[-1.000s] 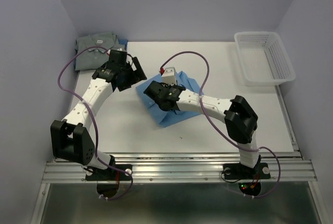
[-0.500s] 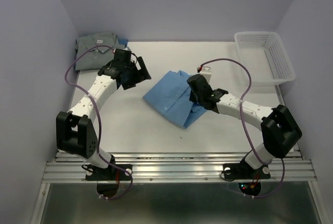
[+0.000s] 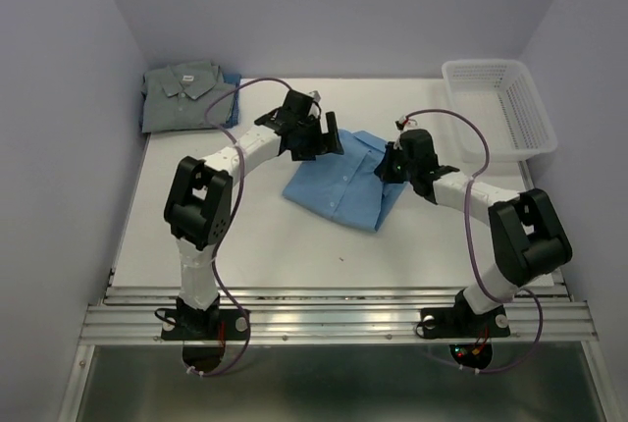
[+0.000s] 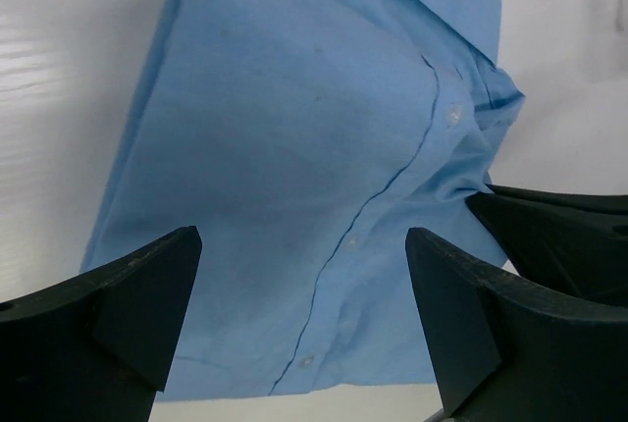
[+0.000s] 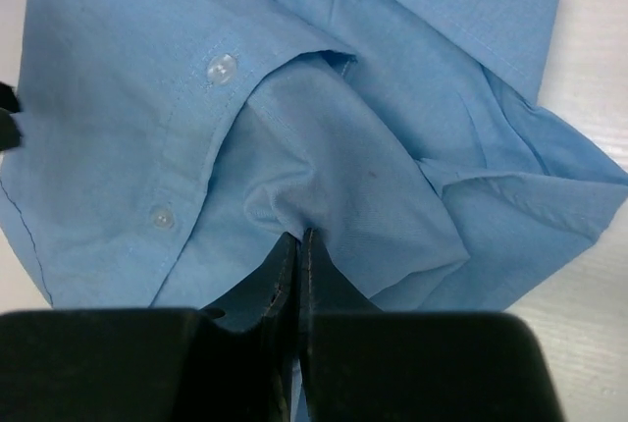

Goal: Fold and stack the long sleeve shirts
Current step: Fold the shirt

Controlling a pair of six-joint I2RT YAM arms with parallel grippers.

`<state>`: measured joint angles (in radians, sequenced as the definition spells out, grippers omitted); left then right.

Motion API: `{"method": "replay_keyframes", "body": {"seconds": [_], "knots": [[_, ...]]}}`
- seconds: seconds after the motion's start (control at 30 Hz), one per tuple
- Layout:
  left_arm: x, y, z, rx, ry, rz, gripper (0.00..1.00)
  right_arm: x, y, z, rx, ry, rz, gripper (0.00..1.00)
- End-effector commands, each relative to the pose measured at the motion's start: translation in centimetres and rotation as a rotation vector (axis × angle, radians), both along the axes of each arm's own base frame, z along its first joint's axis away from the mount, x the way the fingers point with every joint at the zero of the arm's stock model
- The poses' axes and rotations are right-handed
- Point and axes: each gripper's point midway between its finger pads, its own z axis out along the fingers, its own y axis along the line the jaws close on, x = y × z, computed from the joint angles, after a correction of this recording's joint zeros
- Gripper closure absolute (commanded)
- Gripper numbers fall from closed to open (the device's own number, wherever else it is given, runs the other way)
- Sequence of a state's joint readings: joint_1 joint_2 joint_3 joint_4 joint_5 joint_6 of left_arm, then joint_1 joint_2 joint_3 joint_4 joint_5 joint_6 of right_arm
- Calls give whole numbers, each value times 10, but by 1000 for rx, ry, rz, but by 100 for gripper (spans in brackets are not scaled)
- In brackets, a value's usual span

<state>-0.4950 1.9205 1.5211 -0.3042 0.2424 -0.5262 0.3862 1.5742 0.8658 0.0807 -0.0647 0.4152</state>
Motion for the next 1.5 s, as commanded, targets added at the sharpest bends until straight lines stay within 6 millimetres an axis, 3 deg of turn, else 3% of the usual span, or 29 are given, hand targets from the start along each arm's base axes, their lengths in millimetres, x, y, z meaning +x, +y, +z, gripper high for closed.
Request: {"method": "replay_keyframes", "body": {"seconds": [0.0,0.03,0.07,0.1,0.17,0.23,0.3,0.33,0.4,0.43,0.6,0.73,0.8,0.93,1.07,1.17,1.3,1.4,1.43,1.47], "knots": [[19,-39,19,-120,-84,-94,1,28,10,23,5,-132,153,99],[22,-42,14,-123,-75,-99,1,32,6,21,2,-128,153,98],[25,-43,-3,-110,-45,-94,1,35,3,14,2,-112,153,93],[31,-45,-4,-109,-51,-91,1,40,0,14,3,-113,145,87],[36,-48,-21,-90,-34,-87,1,49,-12,12,-18,-117,110,68],[44,-51,-29,-85,-31,-88,1,52,-11,12,-52,-142,156,32],[51,-54,-26,-88,-44,-90,1,48,-9,19,-73,-176,210,25],[52,-55,-28,-86,-44,-90,1,43,-7,17,-97,-197,268,16],[58,-56,-30,-78,-54,-89,1,41,-10,25,-136,-259,301,11],[59,-56,-35,-71,-49,-86,1,38,-13,20,-168,-268,318,10],[68,-51,-48,-54,-46,-91,1,27,-7,16,-206,-302,448,6],[79,-41,-52,-65,-50,-93,1,2,3,31,-190,-368,579,0],[82,-41,-51,-60,-66,-115,1,-5,1,45,-193,-409,584,0],[85,-39,-53,-39,-79,-149,1,-13,-14,40,-273,-426,556,0],[84,-41,-55,-32,-85,-198,1,-3,-32,26,-343,-395,510,0],[84,-42,-56,-33,-84,-219,1,5,-26,16,-328,-372,541,0],[83,-43,-58,-25,-82,-235,1,44,-24,24,-337,-420,491,0],[84,-41,-59,-17,-86,-235,1,65,-21,20,-324,-439,445,16],[83,-41,-60,-13,-86,-238,1,75,-28,22,-319,-440,390,32],[83,-40,-60,-8,-86,-237,1,82,-27,22,-313,-463,372,39]]}}
